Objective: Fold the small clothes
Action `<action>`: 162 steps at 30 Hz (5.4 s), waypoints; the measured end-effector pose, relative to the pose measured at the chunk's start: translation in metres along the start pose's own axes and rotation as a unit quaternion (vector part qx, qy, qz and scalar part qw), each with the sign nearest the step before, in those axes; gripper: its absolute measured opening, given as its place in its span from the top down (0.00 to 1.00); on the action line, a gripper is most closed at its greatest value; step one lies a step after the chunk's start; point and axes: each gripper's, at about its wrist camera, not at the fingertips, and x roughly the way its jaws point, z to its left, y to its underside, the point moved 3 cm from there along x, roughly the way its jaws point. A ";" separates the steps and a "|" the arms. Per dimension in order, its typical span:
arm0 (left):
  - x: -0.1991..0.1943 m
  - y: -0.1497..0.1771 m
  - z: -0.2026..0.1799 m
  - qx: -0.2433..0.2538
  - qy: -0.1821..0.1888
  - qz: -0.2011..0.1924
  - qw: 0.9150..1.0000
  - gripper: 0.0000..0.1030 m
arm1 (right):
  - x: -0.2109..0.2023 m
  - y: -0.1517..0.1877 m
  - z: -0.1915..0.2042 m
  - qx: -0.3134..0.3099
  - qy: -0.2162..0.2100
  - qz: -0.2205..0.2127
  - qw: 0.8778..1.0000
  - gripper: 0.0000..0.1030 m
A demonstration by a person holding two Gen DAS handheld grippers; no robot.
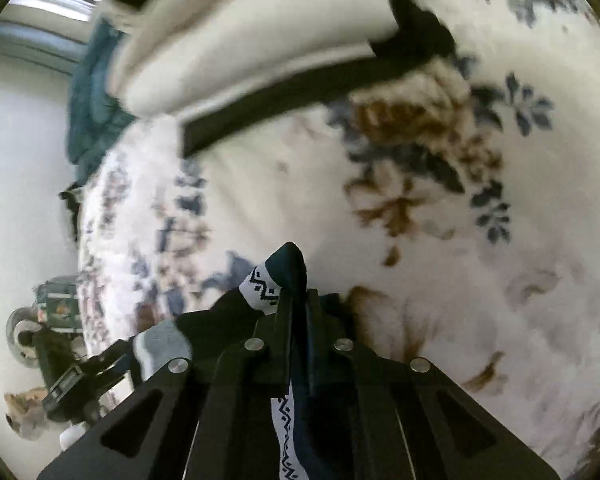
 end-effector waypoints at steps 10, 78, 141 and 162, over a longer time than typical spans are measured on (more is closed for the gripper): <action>-0.069 0.062 0.020 0.037 -0.109 -0.027 0.993 0.37 | -0.020 0.069 -0.026 0.039 -0.039 0.119 0.991 0.35; -0.077 -0.048 -0.167 0.137 0.215 0.080 0.964 0.68 | -0.094 0.027 0.069 0.004 -0.271 0.055 0.961 0.71; -0.273 -0.020 -0.392 0.368 -0.109 -0.215 0.898 0.00 | -0.462 0.079 0.244 -0.054 0.324 -0.341 0.881 0.00; -0.408 0.085 -0.379 0.366 -0.099 -0.293 0.878 0.00 | -0.586 0.248 0.317 -0.100 0.279 -0.421 0.858 0.00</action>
